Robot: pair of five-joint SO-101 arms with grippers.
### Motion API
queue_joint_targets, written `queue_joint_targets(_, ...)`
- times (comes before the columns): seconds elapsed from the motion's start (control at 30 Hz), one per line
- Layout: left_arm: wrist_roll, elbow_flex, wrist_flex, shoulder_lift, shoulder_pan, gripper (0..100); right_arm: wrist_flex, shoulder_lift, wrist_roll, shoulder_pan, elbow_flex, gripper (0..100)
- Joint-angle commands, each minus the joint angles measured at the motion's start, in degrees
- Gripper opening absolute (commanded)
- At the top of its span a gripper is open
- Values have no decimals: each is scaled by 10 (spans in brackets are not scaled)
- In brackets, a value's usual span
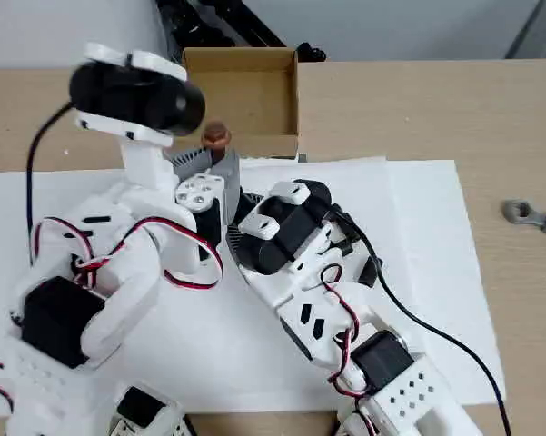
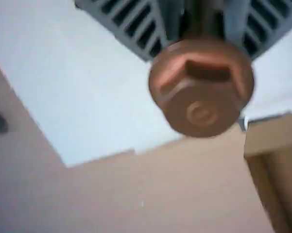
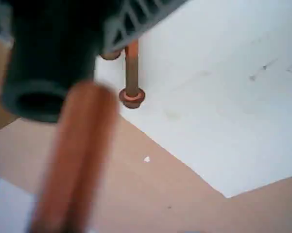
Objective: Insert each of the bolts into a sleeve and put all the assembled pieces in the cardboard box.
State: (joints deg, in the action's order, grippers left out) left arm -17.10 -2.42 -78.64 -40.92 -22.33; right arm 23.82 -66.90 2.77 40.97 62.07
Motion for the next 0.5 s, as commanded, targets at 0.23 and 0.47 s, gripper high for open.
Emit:
queue_joint_targets(0.23,-40,-70,98,-68,22,6,-15,-13,-5,-7,-6,4)
queue_joint_targets(0.47,-76,-110,143,-107,41,6,-15,-13,-5,-7,-6,4)
